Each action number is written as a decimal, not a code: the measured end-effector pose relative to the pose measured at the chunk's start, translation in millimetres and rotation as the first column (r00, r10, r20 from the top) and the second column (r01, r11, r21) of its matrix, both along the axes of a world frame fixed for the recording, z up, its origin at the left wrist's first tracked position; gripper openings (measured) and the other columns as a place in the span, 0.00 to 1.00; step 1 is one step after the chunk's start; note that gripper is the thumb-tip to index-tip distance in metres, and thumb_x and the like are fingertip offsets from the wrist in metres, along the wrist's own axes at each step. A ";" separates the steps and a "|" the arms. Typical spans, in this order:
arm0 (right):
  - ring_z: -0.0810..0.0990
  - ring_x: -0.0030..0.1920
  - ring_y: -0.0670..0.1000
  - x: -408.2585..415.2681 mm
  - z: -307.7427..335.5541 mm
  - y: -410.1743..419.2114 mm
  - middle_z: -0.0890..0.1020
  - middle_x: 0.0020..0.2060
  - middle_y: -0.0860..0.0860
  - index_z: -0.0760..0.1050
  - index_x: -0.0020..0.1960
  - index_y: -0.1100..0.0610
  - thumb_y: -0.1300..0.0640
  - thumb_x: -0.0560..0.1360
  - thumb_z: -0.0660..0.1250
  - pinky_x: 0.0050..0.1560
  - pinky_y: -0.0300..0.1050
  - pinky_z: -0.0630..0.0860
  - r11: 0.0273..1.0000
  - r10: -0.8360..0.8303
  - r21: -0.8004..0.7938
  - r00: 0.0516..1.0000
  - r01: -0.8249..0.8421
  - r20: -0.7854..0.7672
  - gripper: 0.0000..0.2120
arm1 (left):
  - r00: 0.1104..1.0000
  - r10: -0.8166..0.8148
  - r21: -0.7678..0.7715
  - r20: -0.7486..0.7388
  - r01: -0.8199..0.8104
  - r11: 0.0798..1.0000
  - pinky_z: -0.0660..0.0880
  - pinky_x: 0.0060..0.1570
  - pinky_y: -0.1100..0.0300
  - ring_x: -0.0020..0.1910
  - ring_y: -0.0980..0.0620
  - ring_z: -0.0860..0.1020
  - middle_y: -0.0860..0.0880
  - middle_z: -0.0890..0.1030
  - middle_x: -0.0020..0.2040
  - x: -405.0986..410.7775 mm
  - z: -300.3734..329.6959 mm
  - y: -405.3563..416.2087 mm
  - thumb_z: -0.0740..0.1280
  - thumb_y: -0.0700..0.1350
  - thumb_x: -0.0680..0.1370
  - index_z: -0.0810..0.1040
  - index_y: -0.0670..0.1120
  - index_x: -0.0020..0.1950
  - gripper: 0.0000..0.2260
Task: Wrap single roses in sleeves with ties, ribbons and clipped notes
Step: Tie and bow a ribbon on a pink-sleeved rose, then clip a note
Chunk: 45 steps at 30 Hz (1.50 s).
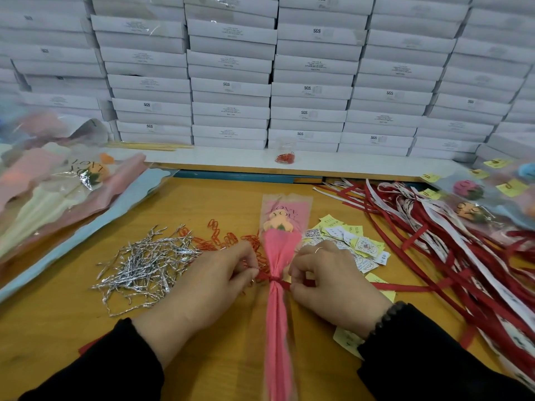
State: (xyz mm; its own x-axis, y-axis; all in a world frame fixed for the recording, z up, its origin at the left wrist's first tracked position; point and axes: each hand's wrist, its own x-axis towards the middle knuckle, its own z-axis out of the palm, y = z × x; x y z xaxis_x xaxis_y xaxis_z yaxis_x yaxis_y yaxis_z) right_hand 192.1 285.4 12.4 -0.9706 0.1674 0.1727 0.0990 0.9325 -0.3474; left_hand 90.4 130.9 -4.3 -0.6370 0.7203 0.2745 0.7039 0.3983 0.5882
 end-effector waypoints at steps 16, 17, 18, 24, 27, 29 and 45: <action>0.68 0.27 0.41 -0.4 -4.2 -2.1 0.70 0.21 0.41 0.70 0.36 0.53 0.60 0.72 0.63 0.31 0.36 0.63 0.958 -0.022 -0.285 0.986 -0.026 -0.165 0.07 | 0.974 0.190 -0.177 -0.121 -0.210 0.962 0.76 0.47 0.54 0.43 0.52 0.79 0.52 0.82 0.43 -11.0 9.7 -6.6 0.66 0.50 0.77 0.82 0.53 0.46 0.05; 0.68 0.27 0.41 -0.4 -4.3 -3.2 0.69 0.20 0.41 0.70 0.36 0.53 0.60 0.72 0.63 0.30 0.35 0.63 0.958 -0.005 -0.284 0.988 -0.041 -0.157 0.07 | 0.959 0.227 -0.125 -0.172 -0.250 0.960 0.76 0.46 0.54 0.43 0.51 0.78 0.52 0.81 0.43 -10.7 8.0 -5.5 0.65 0.49 0.77 0.82 0.54 0.48 0.05; 0.68 0.27 0.41 -0.5 -4.0 -4.2 0.69 0.20 0.42 0.71 0.36 0.53 0.60 0.72 0.64 0.30 0.35 0.63 0.957 0.011 -0.284 0.989 -0.053 -0.147 0.07 | 0.948 0.255 -0.062 -0.191 -0.271 0.961 0.75 0.45 0.54 0.42 0.50 0.77 0.51 0.81 0.43 -9.8 6.3 -4.2 0.65 0.49 0.77 0.82 0.53 0.49 0.06; 0.69 0.29 0.36 -0.4 -4.3 -11.0 0.67 0.24 0.44 0.72 0.37 0.50 0.57 0.73 0.64 0.30 0.35 0.61 0.975 0.080 -0.203 0.995 -0.091 -0.065 0.07 | 0.966 0.200 0.311 0.162 -0.242 0.919 0.66 0.31 0.68 0.27 0.61 0.72 0.52 0.77 0.25 2.9 0.2 12.6 0.69 0.34 0.72 0.81 0.44 0.36 0.07; 0.69 0.30 0.33 -1.2 -5.0 -14.6 0.67 0.25 0.43 0.71 0.37 0.48 0.57 0.73 0.64 0.30 0.34 0.61 0.981 0.108 -0.162 0.994 -0.111 -0.027 0.08 | 0.941 0.054 0.439 0.335 -0.206 0.875 0.66 0.34 0.62 0.33 0.51 0.72 0.31 0.78 0.34 7.4 -1.6 18.6 0.70 0.32 0.71 0.80 0.32 0.37 0.03; 0.68 0.29 0.35 -1.3 -5.5 -16.0 0.67 0.26 0.43 0.71 0.38 0.48 0.56 0.74 0.64 0.30 0.34 0.61 0.983 0.109 -0.149 0.994 -0.109 -0.012 0.07 | 0.918 -0.043 0.496 0.395 -0.173 0.851 0.68 0.36 0.60 0.34 0.49 0.72 0.27 0.76 0.37 8.9 -1.9 19.6 0.70 0.34 0.71 0.79 0.29 0.39 0.07; 0.70 0.27 0.45 -0.3 3.7 -2.3 0.72 0.25 0.47 0.72 0.34 0.55 0.52 0.77 0.62 0.31 0.37 0.68 0.893 -0.060 -0.430 0.983 0.131 0.176 0.14 | 0.908 -0.067 0.387 0.413 -0.109 0.915 0.62 0.28 0.64 0.26 0.53 0.66 0.44 0.74 0.25 6.2 -12.5 17.6 0.68 0.44 0.74 0.80 0.32 0.36 0.15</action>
